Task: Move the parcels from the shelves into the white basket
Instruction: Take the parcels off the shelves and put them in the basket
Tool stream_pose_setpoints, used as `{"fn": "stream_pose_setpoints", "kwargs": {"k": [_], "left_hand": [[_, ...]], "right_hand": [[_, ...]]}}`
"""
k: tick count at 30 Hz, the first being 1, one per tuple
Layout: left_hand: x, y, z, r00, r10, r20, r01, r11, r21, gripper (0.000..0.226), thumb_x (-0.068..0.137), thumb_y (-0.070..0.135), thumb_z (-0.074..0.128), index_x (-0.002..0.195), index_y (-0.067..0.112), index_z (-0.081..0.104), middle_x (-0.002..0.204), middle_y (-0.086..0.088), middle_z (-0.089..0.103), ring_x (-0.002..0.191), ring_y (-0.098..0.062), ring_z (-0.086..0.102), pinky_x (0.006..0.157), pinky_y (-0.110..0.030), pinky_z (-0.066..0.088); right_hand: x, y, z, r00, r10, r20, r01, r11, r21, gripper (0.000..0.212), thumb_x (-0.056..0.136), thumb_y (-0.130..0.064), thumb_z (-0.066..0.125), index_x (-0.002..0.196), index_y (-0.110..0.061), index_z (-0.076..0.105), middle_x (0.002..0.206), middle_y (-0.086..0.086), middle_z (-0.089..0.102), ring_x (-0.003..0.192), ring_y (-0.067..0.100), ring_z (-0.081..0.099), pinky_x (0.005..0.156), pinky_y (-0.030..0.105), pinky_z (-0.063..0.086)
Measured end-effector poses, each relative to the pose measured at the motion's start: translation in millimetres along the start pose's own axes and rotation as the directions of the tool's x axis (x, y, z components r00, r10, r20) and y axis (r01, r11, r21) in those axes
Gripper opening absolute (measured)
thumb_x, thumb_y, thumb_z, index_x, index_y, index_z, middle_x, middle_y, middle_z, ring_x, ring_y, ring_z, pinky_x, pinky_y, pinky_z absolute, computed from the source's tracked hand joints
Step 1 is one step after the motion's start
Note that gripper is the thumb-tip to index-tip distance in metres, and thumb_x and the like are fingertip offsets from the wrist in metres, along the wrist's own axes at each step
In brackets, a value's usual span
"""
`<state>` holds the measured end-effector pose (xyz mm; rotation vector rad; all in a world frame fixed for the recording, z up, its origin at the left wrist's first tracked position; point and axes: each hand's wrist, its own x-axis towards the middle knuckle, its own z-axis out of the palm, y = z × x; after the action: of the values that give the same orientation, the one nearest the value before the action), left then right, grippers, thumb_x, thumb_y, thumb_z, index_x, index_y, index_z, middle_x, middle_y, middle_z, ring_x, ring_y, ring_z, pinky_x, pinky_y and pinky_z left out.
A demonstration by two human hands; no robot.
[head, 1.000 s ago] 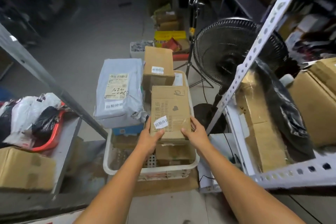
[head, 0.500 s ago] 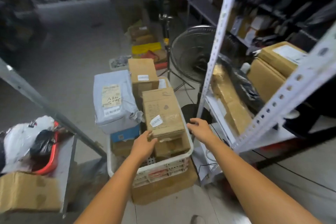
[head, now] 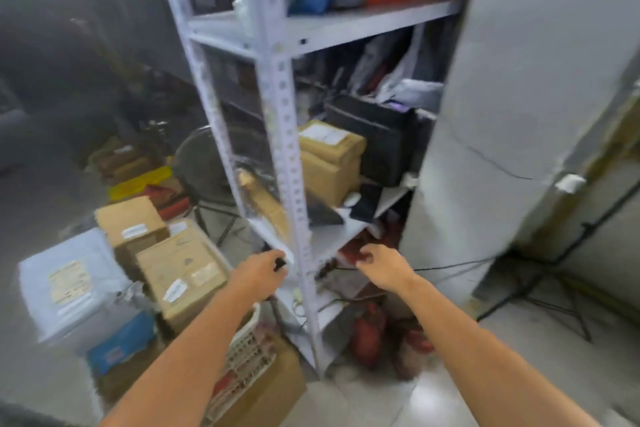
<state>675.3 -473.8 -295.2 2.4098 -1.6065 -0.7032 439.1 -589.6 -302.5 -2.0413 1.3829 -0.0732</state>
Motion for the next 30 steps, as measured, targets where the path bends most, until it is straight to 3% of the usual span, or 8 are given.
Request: {"fn": "stream_pose_setpoints", "kwargs": {"k": [2, 5, 9, 15, 22, 30], "left_hand": [[10.1, 54.0, 8.2, 0.997, 0.076, 0.028, -0.076, 0.997, 0.028, 0.042, 0.097, 0.035, 0.047, 0.137, 0.024, 0.045, 0.125, -0.006, 0.06, 0.102, -0.024, 0.062, 0.088, -0.038, 0.052], [23.3, 136.3, 22.5, 0.986, 0.166, 0.025, -0.168, 0.976, 0.141, 0.047, 0.096, 0.037, 0.047, 0.141, 0.024, 0.042, 0.138, -0.006, 0.053, 0.122, -0.026, 0.052, 0.096, -0.031, 0.04], [39.1, 245.7, 46.7, 0.962, 0.271, 0.031, -0.272, 0.954, 0.127, 0.042, 0.093, 0.04, 0.053, 0.133, 0.029, 0.051, 0.123, -0.003, 0.063, 0.112, -0.023, 0.058, 0.089, -0.028, 0.046], [79.2, 383.1, 94.8, 0.89, 0.42, 0.179, -0.446, 0.882, 0.149, 0.045, 0.092, 0.044, 0.052, 0.134, 0.032, 0.049, 0.122, -0.002, 0.063, 0.115, -0.025, 0.056, 0.098, -0.038, 0.045], [139.5, 529.0, 172.2, 0.707, 0.62, 0.341, -0.676, 0.734, 0.066, 0.045, 0.093, 0.041, 0.05, 0.136, 0.029, 0.047, 0.126, -0.001, 0.061, 0.113, -0.021, 0.057, 0.093, -0.032, 0.047], [149.6, 687.1, 266.7, 0.466, 0.74, 0.485, -0.864, 0.498, 0.069, 0.043, 0.094, 0.041, 0.05, 0.135, 0.031, 0.048, 0.126, 0.003, 0.061, 0.117, -0.019, 0.055, 0.095, -0.03, 0.045]], "right_hand": [[-15.4, 44.3, -37.9, 0.996, 0.062, -0.071, -0.06, 0.998, 0.024, 0.046, 0.092, -0.038, 0.057, 0.135, -0.022, 0.053, 0.131, 0.004, 0.061, 0.122, 0.026, 0.055, 0.099, 0.032, 0.042], [-38.6, 114.5, -92.8, 0.982, 0.136, -0.132, -0.137, 0.991, 0.002, 0.044, 0.093, -0.033, 0.055, 0.133, -0.014, 0.054, 0.126, 0.011, 0.062, 0.117, 0.03, 0.057, 0.098, 0.034, 0.046], [-74.2, 201.6, -154.7, 0.943, 0.242, -0.227, -0.249, 0.969, -0.002, 0.046, 0.094, -0.039, 0.052, 0.135, -0.019, 0.052, 0.132, 0.009, 0.059, 0.119, 0.03, 0.055, 0.094, 0.034, 0.046], [-110.8, 314.6, -212.2, 0.84, 0.45, -0.301, -0.422, 0.893, 0.157, 0.047, 0.091, -0.04, 0.055, 0.135, -0.022, 0.052, 0.132, 0.001, 0.06, 0.119, 0.025, 0.056, 0.093, 0.032, 0.045], [-144.9, 421.8, -251.5, 0.621, 0.706, -0.34, -0.631, 0.708, 0.318, 0.042, 0.09, -0.036, 0.055, 0.13, -0.022, 0.056, 0.129, 0.003, 0.062, 0.121, 0.026, 0.055, 0.096, 0.032, 0.045], [-190.1, 522.6, -269.3, 0.412, 0.861, -0.298, -0.696, 0.509, 0.507, 0.047, 0.094, -0.037, 0.055, 0.137, -0.019, 0.05, 0.136, 0.007, 0.056, 0.124, 0.026, 0.052, 0.1, 0.032, 0.041]]}}
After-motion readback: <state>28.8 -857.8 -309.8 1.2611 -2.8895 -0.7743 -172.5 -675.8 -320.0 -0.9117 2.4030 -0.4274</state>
